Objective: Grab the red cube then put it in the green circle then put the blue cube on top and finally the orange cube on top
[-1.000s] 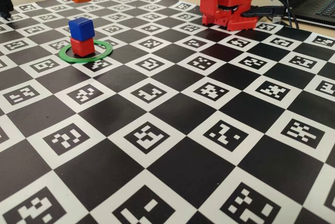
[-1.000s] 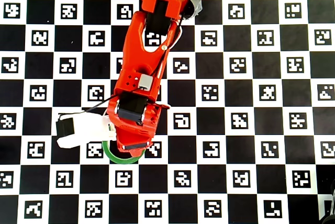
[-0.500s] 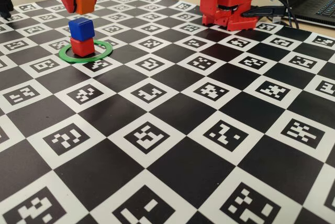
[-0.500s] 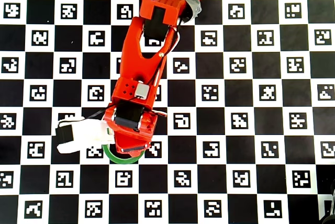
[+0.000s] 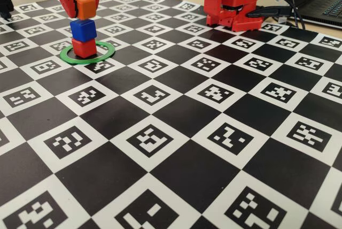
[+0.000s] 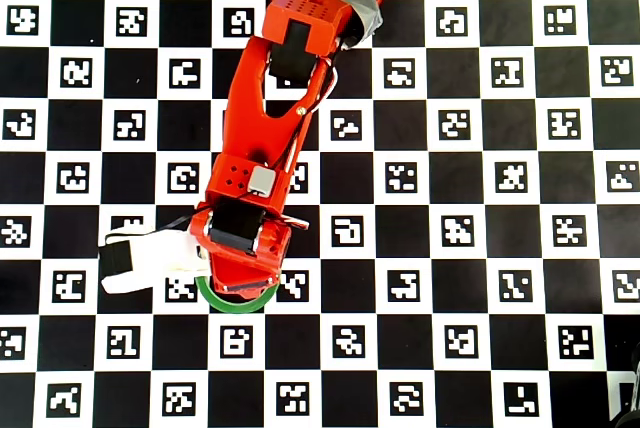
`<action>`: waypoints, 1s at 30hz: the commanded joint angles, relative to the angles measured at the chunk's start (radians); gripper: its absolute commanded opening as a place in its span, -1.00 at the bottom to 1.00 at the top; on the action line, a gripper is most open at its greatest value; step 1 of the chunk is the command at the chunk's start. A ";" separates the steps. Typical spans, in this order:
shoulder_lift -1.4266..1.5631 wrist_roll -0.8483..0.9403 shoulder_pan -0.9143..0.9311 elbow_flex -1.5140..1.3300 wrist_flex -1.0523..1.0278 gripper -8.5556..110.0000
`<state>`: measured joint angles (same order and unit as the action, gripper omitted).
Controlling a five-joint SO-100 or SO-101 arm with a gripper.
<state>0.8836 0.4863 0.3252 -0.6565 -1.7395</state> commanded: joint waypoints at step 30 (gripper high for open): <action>0.012 -0.032 0.003 0.074 -0.026 -0.72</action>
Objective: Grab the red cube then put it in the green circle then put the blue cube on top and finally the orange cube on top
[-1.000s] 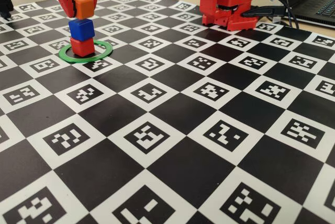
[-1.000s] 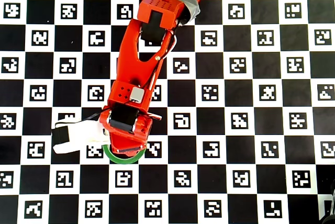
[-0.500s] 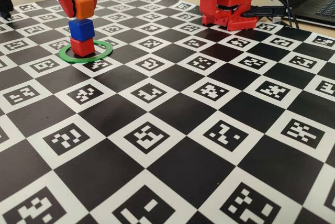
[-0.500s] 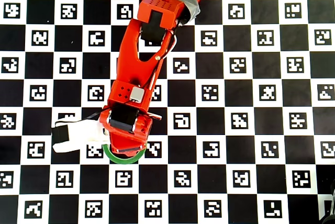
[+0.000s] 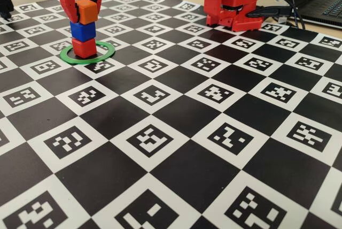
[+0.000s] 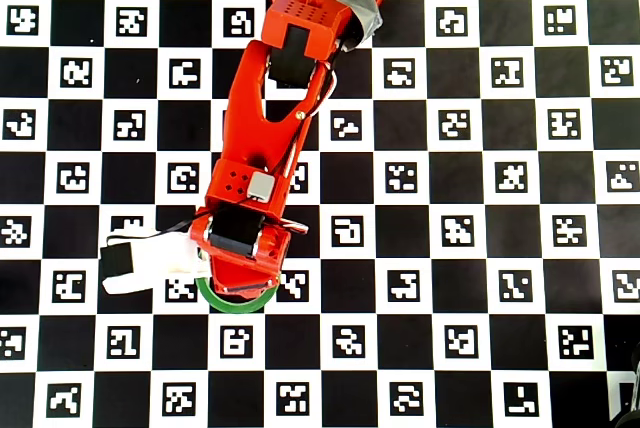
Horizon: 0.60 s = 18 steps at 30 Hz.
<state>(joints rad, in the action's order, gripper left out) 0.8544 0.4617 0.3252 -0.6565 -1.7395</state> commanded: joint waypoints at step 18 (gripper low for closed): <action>0.066 -0.183 0.029 0.127 -0.058 -0.05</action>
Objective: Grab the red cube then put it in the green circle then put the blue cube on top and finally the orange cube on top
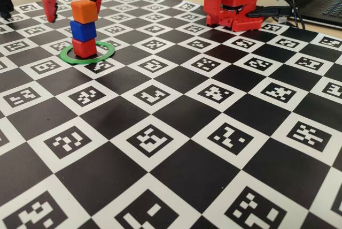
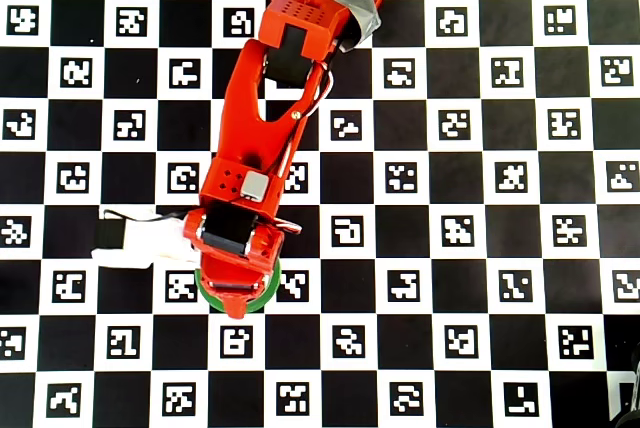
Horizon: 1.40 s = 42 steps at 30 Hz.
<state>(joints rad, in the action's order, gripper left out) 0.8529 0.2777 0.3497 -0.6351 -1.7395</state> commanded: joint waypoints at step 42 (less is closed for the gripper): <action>0.730 0.009 -0.078 -0.413 -0.040 -0.72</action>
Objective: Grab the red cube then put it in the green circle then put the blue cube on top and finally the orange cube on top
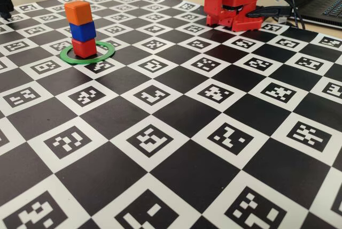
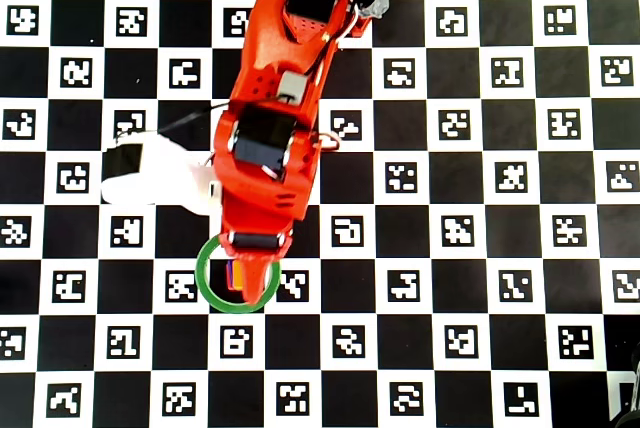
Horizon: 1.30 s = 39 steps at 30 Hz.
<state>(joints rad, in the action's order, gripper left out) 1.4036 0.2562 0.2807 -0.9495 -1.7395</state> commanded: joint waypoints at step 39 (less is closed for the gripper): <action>1.500 0.965 -0.144 -1.947 0.848 -0.96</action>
<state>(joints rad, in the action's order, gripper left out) 2.8179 1.1965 0.1381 -2.8501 -0.9189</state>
